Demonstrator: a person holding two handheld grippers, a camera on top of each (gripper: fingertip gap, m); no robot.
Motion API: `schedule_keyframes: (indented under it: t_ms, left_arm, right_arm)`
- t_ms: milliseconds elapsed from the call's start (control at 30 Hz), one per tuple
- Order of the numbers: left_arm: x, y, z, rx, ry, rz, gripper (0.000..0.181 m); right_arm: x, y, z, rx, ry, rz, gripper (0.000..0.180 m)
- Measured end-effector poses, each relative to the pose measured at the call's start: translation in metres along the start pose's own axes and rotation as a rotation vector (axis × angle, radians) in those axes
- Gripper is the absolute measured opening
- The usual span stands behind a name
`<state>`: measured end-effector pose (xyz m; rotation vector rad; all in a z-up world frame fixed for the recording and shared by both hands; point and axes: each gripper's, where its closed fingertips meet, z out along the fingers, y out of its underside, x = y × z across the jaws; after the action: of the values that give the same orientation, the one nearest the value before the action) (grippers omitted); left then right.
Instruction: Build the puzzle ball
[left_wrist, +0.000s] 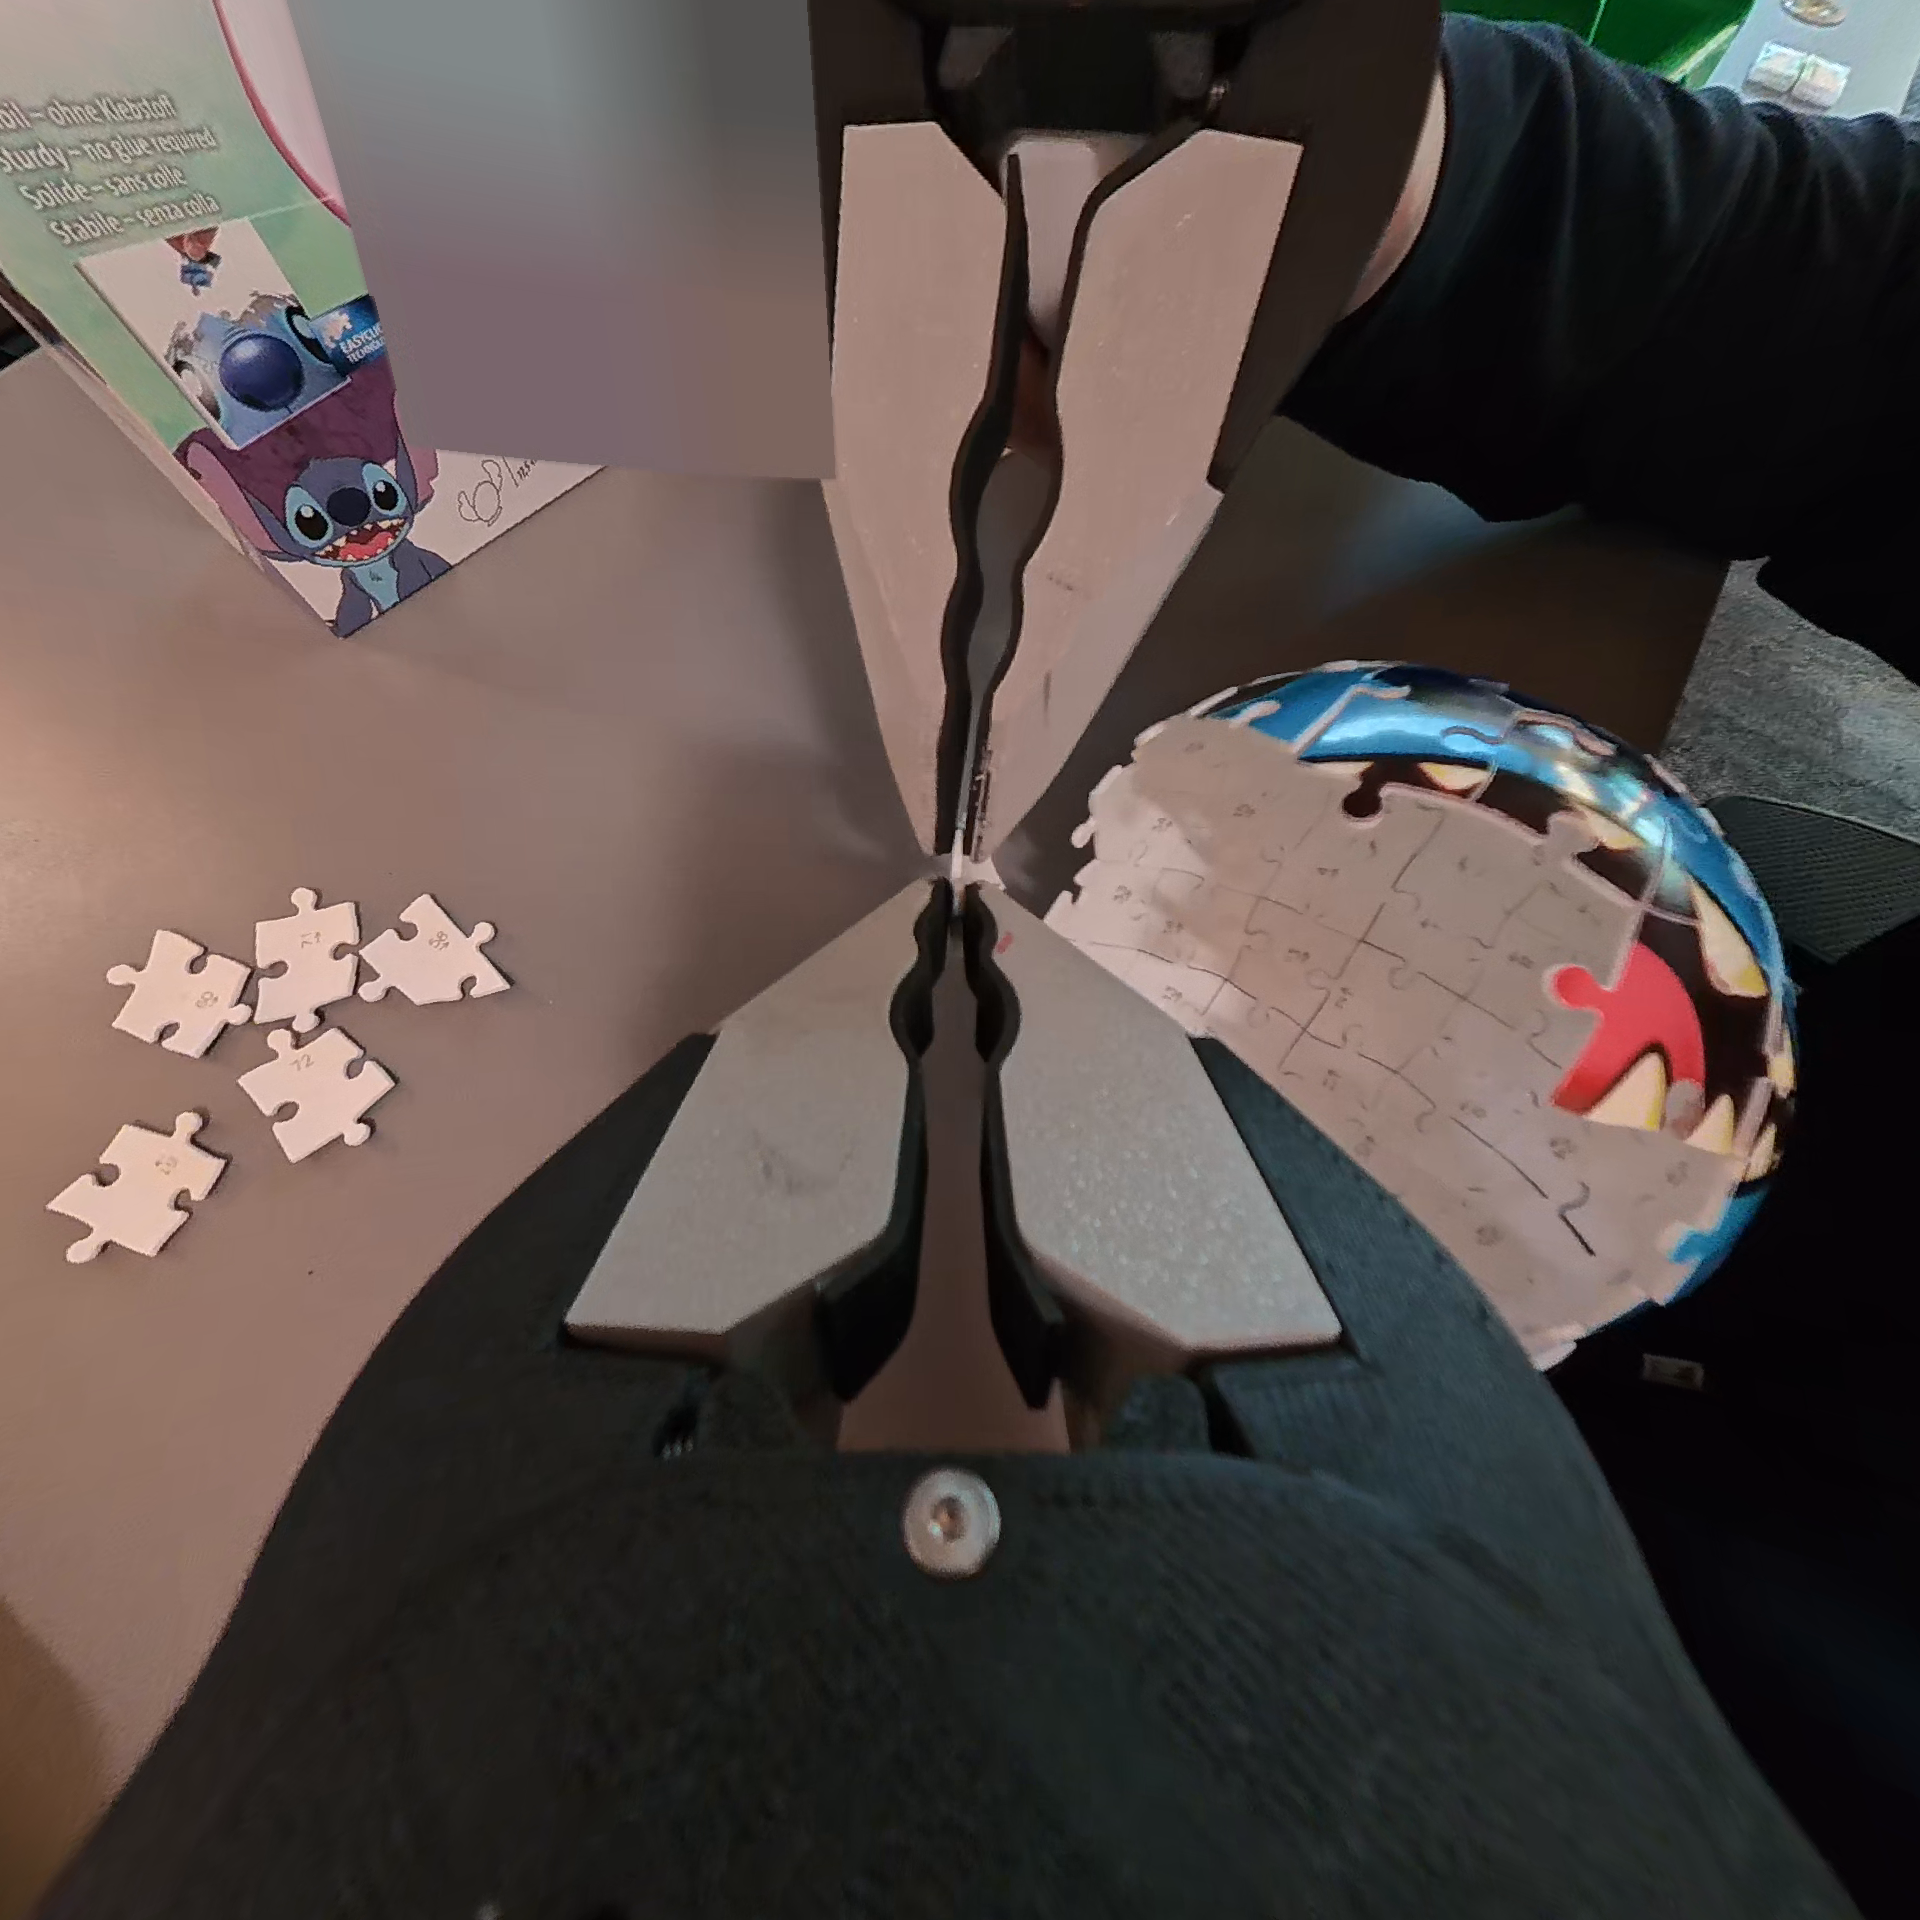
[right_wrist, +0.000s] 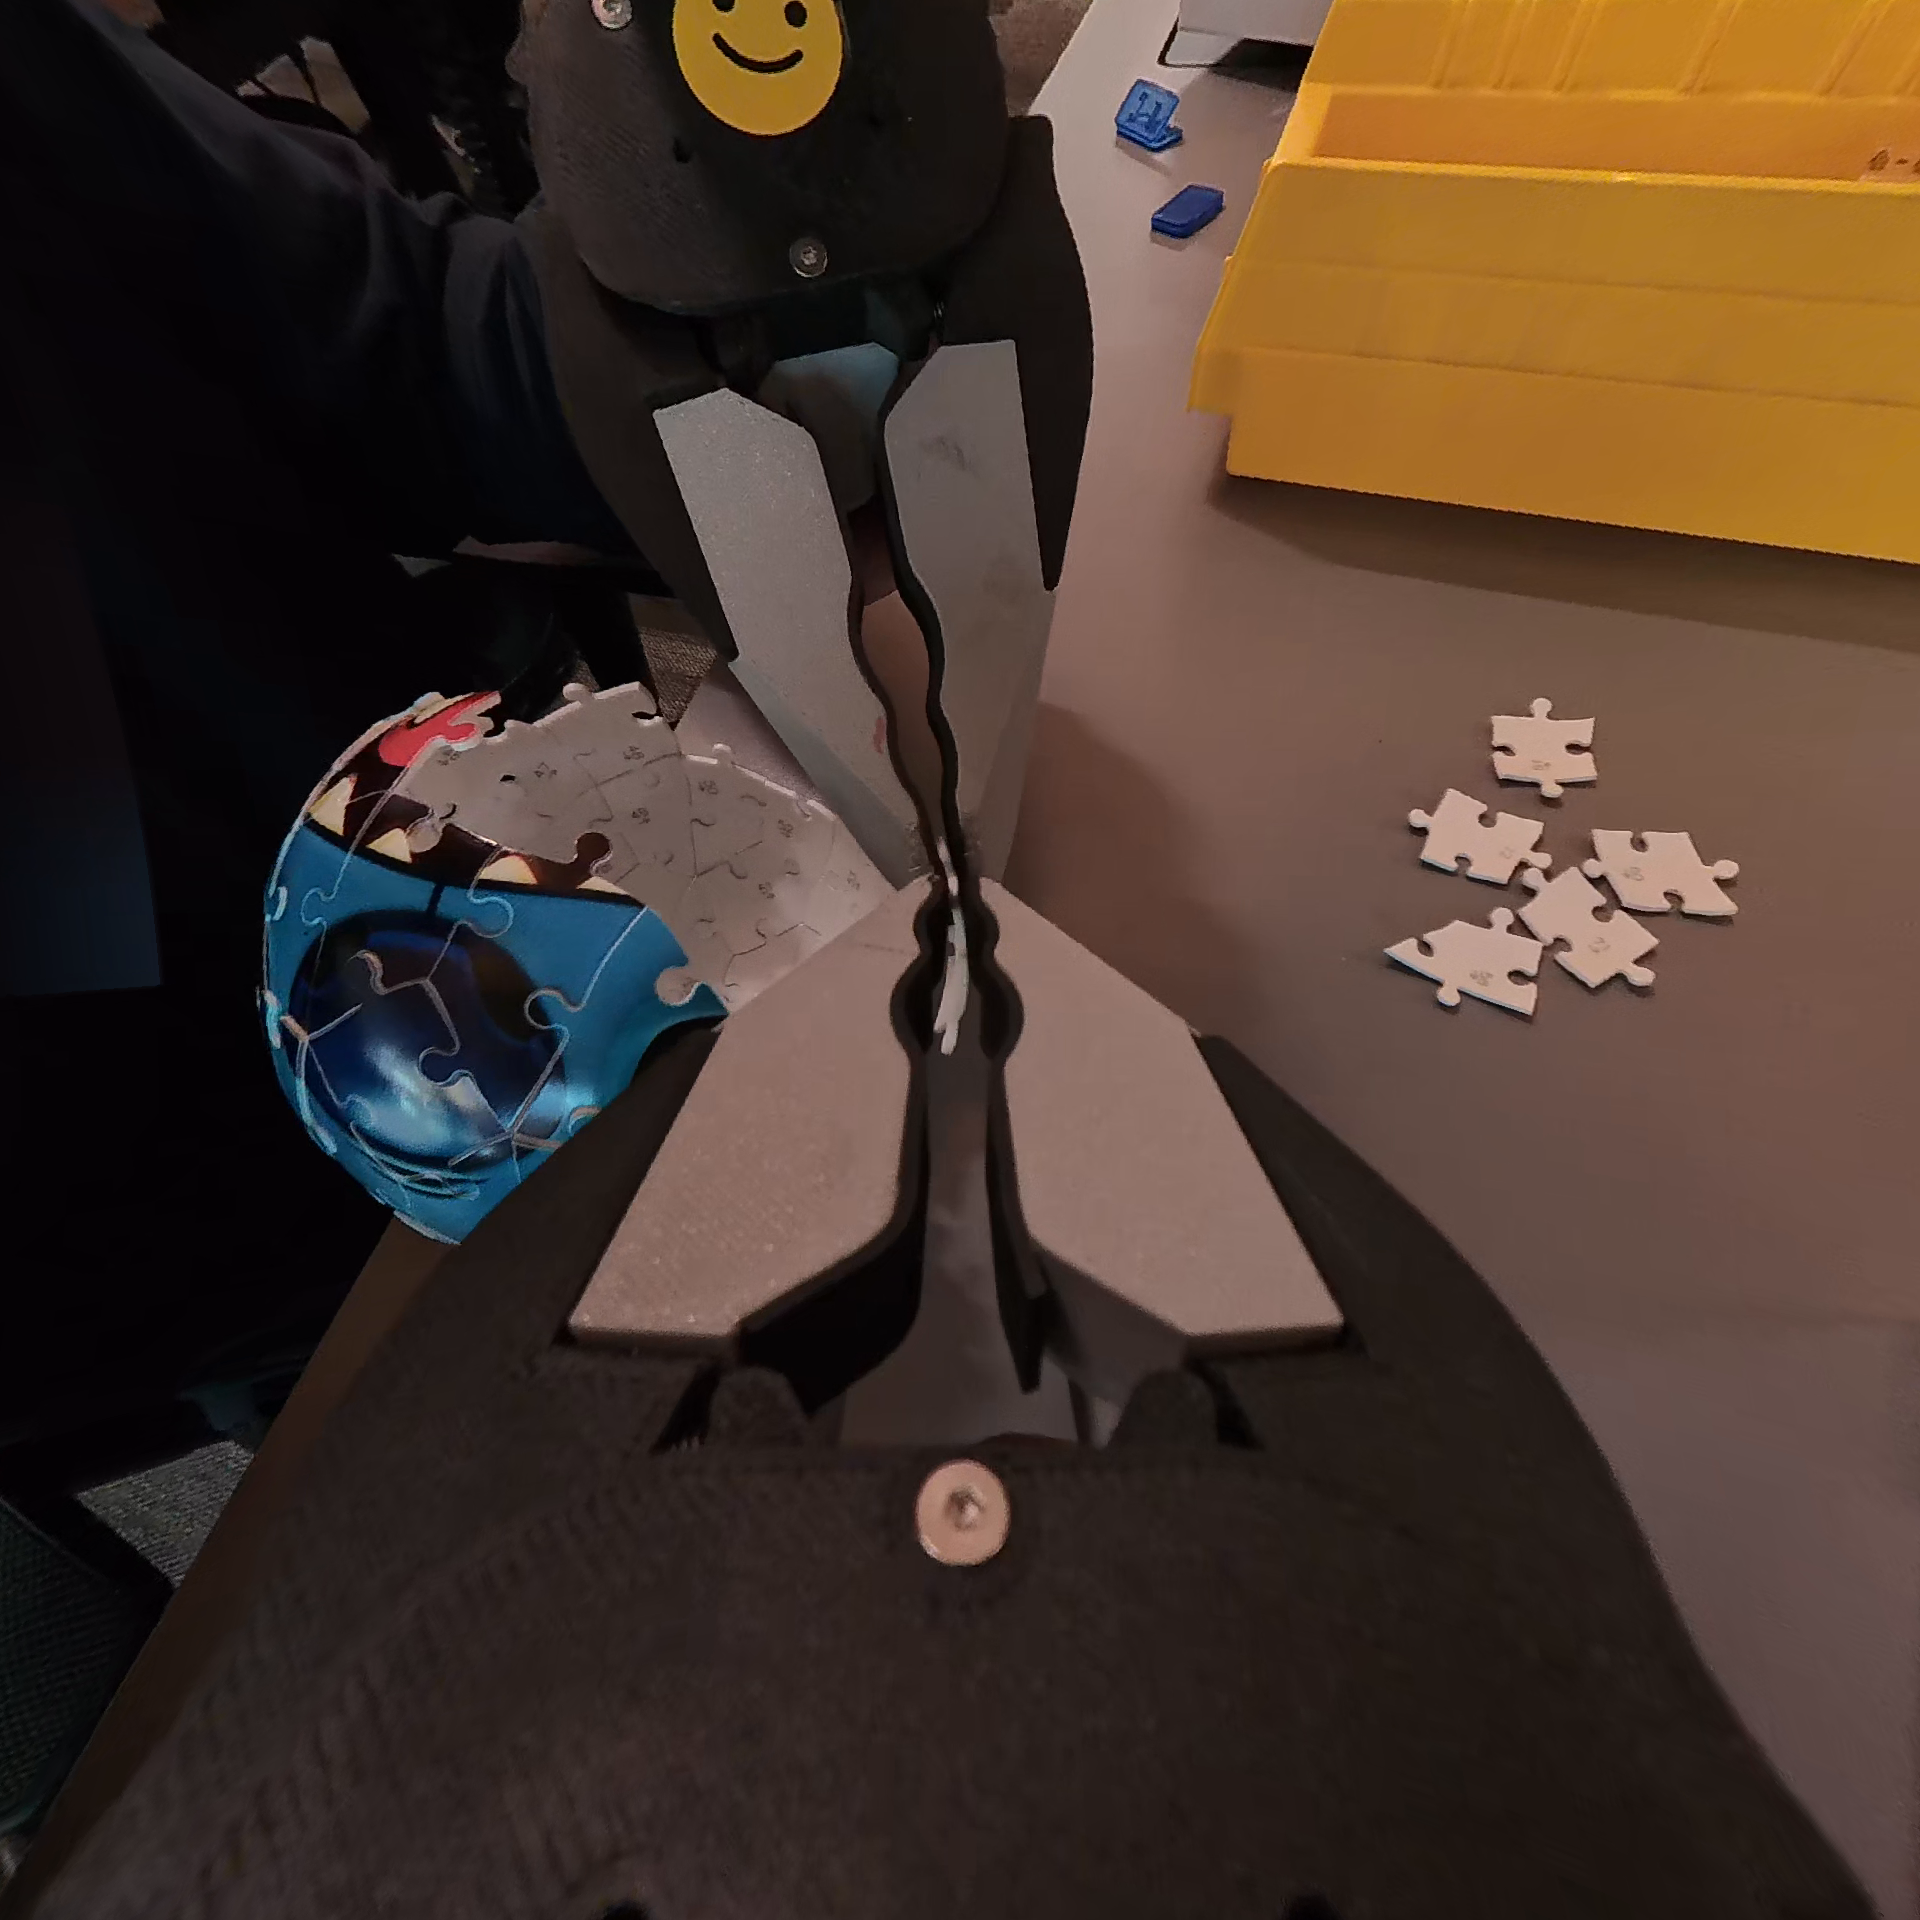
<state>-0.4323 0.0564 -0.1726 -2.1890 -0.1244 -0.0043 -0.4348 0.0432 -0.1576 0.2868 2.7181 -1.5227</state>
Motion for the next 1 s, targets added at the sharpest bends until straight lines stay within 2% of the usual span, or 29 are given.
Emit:
schedule_keyframes:
  t_ms: [400, 733, 1000]
  left_arm:
    - [0.004, 0.001, -0.018, 0.013, -0.008, -0.015, 0.01]
    - [0.009, 0.014, -0.007, -0.062, -0.007, -0.008, 0.016]
    - [0.008, 0.017, -0.004, -0.09, -0.02, 0.002, 0.012]
  right_arm:
    - [-0.009, 0.007, 0.006, -0.017, -0.009, -0.01, 0.0]
    - [-0.01, 0.008, 0.008, 0.009, -0.015, -0.045, 0.0]
    - [-0.011, 0.008, 0.009, 0.024, -0.006, -0.119, 0.0]
